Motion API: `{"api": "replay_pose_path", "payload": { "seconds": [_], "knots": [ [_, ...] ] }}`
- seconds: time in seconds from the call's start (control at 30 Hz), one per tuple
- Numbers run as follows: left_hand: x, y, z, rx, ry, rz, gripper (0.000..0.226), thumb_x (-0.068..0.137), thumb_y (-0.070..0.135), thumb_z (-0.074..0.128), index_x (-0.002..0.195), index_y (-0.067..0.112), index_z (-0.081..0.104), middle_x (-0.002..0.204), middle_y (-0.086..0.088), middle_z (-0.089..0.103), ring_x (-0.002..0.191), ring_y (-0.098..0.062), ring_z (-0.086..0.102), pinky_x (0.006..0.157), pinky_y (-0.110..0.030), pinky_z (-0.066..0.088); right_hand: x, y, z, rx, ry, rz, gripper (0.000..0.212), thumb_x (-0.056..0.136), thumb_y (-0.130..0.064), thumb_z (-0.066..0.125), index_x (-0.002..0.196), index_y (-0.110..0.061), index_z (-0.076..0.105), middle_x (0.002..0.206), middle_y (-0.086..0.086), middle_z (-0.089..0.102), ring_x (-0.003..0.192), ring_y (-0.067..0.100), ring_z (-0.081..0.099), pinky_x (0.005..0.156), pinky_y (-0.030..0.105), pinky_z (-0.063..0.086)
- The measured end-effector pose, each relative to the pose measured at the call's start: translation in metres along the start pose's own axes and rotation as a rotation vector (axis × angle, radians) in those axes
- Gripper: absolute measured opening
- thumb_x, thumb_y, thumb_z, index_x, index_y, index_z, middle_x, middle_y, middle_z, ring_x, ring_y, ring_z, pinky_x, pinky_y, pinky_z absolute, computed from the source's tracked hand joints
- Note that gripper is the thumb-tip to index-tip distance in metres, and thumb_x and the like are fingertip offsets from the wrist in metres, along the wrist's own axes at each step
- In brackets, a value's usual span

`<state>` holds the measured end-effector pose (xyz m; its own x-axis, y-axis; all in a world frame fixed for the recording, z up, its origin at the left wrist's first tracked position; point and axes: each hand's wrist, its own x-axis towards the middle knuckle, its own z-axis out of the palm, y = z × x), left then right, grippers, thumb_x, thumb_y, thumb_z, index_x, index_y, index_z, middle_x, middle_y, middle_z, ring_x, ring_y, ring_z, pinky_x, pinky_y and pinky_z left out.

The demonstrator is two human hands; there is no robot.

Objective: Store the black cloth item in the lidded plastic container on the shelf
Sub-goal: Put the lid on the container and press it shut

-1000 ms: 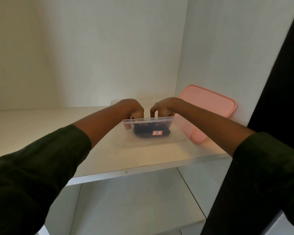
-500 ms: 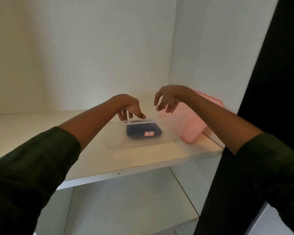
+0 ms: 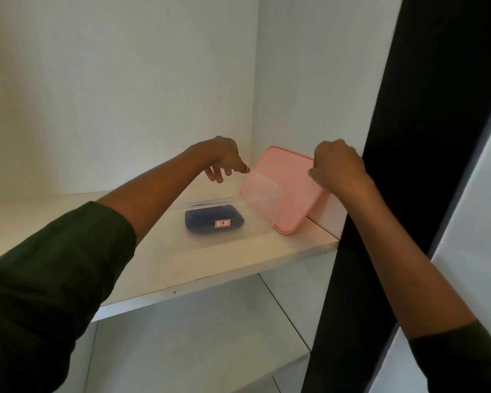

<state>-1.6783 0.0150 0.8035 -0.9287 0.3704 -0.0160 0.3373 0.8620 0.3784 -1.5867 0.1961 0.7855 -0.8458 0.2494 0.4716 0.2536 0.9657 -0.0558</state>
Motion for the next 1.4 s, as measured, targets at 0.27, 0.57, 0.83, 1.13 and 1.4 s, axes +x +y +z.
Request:
{"api": "replay_pose_path", "payload": {
  "seconds": [0.27, 0.57, 0.83, 1.13, 1.4],
  "knots": [
    [0.008, 0.018, 0.008, -0.037, -0.003, 0.052, 0.043, 0.09, 0.034, 0.059, 0.117, 0.001, 0.058, 0.1, -0.009, 0.062, 0.069, -0.023, 0.063, 0.063, -0.027, 0.052, -0.033, 0.003, 0.027, 0.17, 0.02, 0.131, 0.039, 0.091, -0.026, 0.06, 0.119, -0.006, 0.04, 0.111, 0.015, 0.058, 0.095, 0.028, 0.063, 0.067, 0.03, 0.048],
    [0.004, 0.01, 0.003, -0.127, 0.004, 0.045, 0.044, 0.089, 0.033, 0.061, 0.117, -0.001, 0.059, 0.111, -0.013, 0.065, 0.071, -0.024, 0.064, 0.064, -0.028, 0.052, -0.03, -0.001, 0.037, 0.485, 0.193, 0.239, 0.035, 0.087, -0.011, 0.066, 0.115, -0.006, 0.044, 0.111, 0.018, 0.061, 0.096, 0.031, 0.066, 0.079, 0.039, 0.059],
    [-0.003, -0.014, -0.013, -0.229, 0.049, -0.013, 0.039, 0.089, 0.03, 0.061, 0.114, -0.001, 0.061, 0.107, -0.013, 0.063, 0.083, -0.029, 0.064, 0.064, -0.028, 0.052, -0.011, -0.014, 0.019, 0.618, 0.264, 0.212, 0.046, 0.086, -0.009, 0.068, 0.124, -0.008, 0.043, 0.104, 0.015, 0.063, 0.08, 0.02, 0.06, 0.067, 0.023, 0.046],
    [-0.017, -0.07, -0.045, -0.859, 0.038, -0.09, 0.019, 0.094, 0.019, 0.053, 0.096, 0.004, 0.064, 0.093, -0.011, 0.065, 0.067, -0.018, 0.069, 0.064, -0.026, 0.059, 0.019, -0.028, -0.008, 0.518, 0.368, -0.046, 0.021, 0.087, -0.009, 0.065, 0.107, -0.002, 0.06, 0.097, 0.016, 0.068, 0.088, 0.027, 0.064, 0.07, 0.022, 0.04],
    [-0.034, -0.131, -0.058, -1.348, 0.171, -0.241, 0.037, 0.1, 0.024, 0.038, 0.09, -0.006, 0.058, 0.091, -0.02, 0.065, 0.054, -0.024, 0.072, 0.049, -0.027, 0.059, 0.035, -0.038, -0.028, 0.587, 0.474, -0.329, 0.009, 0.085, 0.001, 0.063, 0.089, -0.001, 0.055, 0.077, 0.006, 0.054, 0.07, 0.018, 0.05, 0.051, 0.004, 0.032]
  ]
}}
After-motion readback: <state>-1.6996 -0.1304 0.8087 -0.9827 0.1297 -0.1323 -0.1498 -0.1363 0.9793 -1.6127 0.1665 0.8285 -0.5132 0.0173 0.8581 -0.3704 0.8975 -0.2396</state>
